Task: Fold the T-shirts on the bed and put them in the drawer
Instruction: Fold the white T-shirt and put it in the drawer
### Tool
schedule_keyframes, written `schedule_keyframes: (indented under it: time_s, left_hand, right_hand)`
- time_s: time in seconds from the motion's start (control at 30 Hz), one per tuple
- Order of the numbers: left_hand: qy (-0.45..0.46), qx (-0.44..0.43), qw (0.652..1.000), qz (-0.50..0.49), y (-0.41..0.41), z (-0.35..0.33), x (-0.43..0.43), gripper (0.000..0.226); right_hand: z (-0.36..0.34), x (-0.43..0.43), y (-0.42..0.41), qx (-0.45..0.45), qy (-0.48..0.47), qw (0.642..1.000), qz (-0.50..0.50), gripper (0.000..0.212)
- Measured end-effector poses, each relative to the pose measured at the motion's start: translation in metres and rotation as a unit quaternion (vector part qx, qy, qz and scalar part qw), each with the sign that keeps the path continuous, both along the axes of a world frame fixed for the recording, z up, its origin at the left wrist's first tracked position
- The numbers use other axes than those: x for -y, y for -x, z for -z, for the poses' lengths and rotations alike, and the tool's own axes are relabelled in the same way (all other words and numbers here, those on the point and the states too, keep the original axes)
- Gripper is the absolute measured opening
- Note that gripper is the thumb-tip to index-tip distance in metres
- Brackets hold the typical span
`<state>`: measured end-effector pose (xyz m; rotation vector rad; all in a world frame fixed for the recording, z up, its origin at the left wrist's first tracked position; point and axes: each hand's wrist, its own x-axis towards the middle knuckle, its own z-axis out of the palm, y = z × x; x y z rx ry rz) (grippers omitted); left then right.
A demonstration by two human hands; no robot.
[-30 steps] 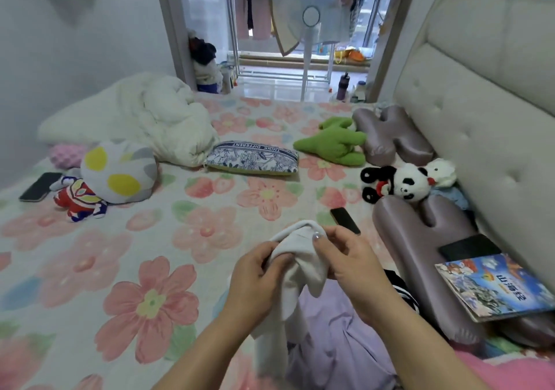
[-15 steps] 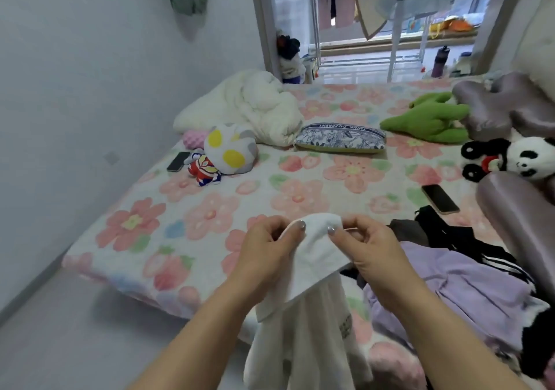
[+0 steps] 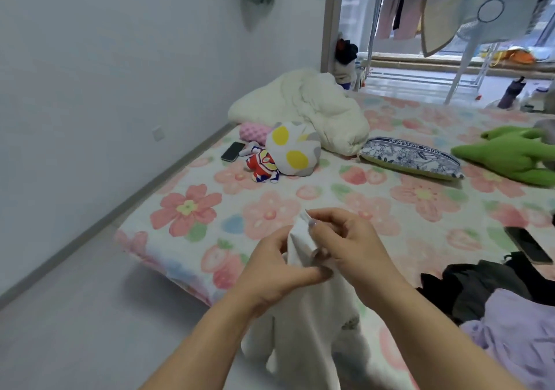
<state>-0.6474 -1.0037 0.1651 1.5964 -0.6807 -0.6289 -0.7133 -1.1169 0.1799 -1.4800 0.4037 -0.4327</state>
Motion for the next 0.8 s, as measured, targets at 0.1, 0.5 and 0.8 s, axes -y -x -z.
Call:
schedule_keyframes:
  time_s: [0.1,0.5,0.8]
  left_hand:
    - [0.008,0.013,1.0,-0.012,-0.044,-0.003,-0.015,0.022]
    - [0.026,-0.048,0.99,0.127,-0.141,-0.022,0.037,0.022]
    - [0.078,-0.067,0.993,-0.063,-0.205,-0.033,0.075,0.029]
  right_hand:
    - [-0.004,-0.013,-0.033,-0.011,0.045,0.999,0.013,0.034]
    - [0.019,0.049,-0.083,-0.006,0.011,0.994,-0.111,0.03]
    - [0.045,0.105,-0.103,-0.126,0.161,0.966,-0.157,0.022]
